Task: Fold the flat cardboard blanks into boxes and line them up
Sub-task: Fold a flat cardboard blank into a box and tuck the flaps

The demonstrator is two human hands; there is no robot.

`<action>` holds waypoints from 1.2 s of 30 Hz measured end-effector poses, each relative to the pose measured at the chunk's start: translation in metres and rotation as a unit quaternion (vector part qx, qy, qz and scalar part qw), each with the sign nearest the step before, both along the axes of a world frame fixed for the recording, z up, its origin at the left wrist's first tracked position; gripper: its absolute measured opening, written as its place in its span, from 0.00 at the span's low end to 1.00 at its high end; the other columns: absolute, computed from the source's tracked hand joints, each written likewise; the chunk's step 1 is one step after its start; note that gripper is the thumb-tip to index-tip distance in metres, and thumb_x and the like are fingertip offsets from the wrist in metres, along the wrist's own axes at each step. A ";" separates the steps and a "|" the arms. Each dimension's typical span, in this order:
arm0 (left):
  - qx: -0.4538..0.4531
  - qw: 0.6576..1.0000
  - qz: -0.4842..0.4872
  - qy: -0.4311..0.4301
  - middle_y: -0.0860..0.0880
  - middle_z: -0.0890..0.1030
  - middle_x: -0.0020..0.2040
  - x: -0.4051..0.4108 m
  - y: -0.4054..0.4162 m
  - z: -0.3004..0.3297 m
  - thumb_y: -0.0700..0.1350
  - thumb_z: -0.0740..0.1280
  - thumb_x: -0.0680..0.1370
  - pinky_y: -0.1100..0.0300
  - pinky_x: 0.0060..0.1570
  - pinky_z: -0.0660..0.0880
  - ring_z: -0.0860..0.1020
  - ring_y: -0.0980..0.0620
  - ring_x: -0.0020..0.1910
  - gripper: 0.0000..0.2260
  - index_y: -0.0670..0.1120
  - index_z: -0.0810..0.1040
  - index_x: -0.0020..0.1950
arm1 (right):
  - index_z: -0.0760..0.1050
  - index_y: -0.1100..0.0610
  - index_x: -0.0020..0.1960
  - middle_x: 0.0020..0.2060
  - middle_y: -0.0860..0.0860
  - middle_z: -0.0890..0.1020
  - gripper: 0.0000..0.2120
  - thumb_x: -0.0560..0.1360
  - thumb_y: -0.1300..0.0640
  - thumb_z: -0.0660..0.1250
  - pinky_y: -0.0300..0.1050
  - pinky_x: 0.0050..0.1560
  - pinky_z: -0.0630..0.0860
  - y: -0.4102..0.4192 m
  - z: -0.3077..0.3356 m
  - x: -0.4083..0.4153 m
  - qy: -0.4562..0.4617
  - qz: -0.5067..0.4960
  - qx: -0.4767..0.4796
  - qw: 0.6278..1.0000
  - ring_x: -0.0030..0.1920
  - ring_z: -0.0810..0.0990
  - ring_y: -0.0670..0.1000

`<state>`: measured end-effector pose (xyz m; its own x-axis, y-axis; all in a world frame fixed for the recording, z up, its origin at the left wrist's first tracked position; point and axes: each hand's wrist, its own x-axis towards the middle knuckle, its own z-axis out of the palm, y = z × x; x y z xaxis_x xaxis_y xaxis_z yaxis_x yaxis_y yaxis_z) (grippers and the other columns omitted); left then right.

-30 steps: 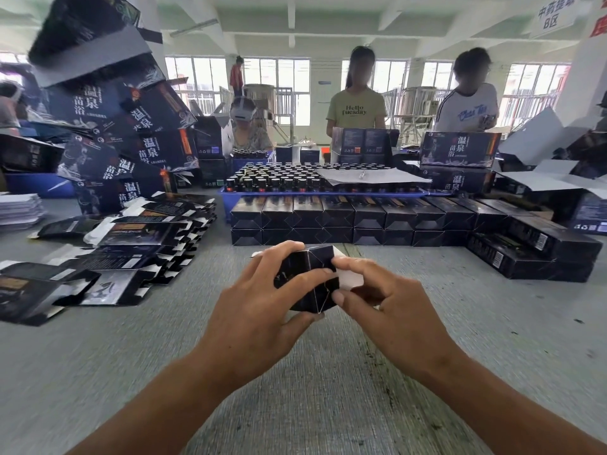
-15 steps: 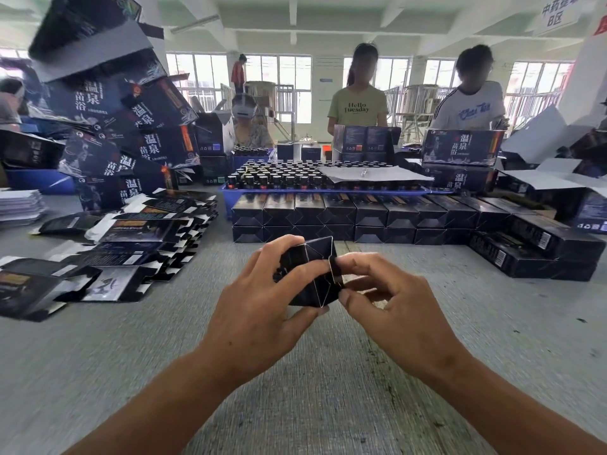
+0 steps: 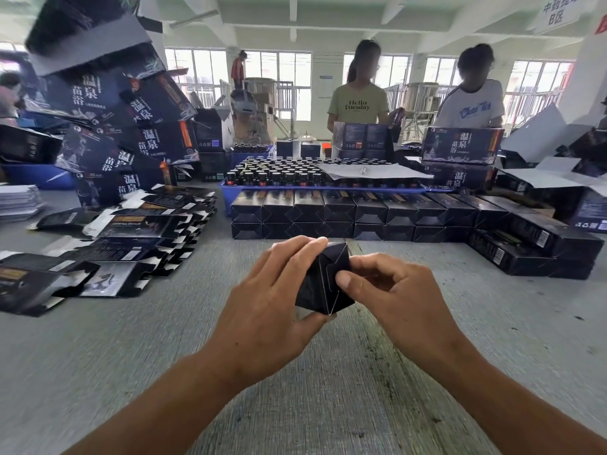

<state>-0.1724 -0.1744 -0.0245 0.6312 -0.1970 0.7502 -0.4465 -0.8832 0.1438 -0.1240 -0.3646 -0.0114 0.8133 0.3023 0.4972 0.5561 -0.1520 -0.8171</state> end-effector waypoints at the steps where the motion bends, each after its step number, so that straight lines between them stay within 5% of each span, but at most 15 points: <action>1: -0.001 1.000 -0.003 0.003 0.53 0.67 0.72 0.000 0.000 0.000 0.52 0.77 0.69 0.58 0.60 0.73 0.70 0.51 0.69 0.40 0.50 0.61 0.76 | 0.82 0.45 0.51 0.43 0.37 0.86 0.08 0.75 0.56 0.74 0.28 0.45 0.77 0.000 0.000 0.000 -0.002 -0.003 0.000 1.000 0.45 0.85 0.39; 22: 0.004 1.000 -0.006 0.013 0.54 0.70 0.72 -0.001 -0.005 0.001 0.56 0.75 0.69 0.67 0.66 0.61 0.69 0.54 0.71 0.39 0.49 0.62 0.76 | 0.84 0.49 0.49 0.39 0.39 0.86 0.07 0.72 0.57 0.76 0.31 0.43 0.78 0.002 0.003 -0.006 -0.038 -0.071 -0.010 0.997 0.41 0.84 0.40; 32: -0.001 1.000 0.005 0.013 0.55 0.69 0.71 -0.001 -0.003 0.001 0.54 0.75 0.69 0.68 0.63 0.60 0.67 0.54 0.70 0.39 0.50 0.62 0.76 | 0.83 0.49 0.53 0.44 0.41 0.86 0.08 0.74 0.53 0.74 0.42 0.48 0.83 -0.003 0.005 -0.002 0.004 -0.015 -0.032 0.999 0.46 0.85 0.42; 36: 0.041 0.999 -0.008 -0.002 0.54 0.68 0.75 0.002 -0.002 0.001 0.54 0.72 0.72 0.60 0.68 0.65 0.65 0.52 0.75 0.36 0.49 0.62 0.77 | 0.74 0.40 0.65 0.51 0.39 0.83 0.25 0.71 0.40 0.76 0.39 0.48 0.82 -0.001 0.001 -0.005 0.002 -0.005 -0.061 0.998 0.52 0.83 0.40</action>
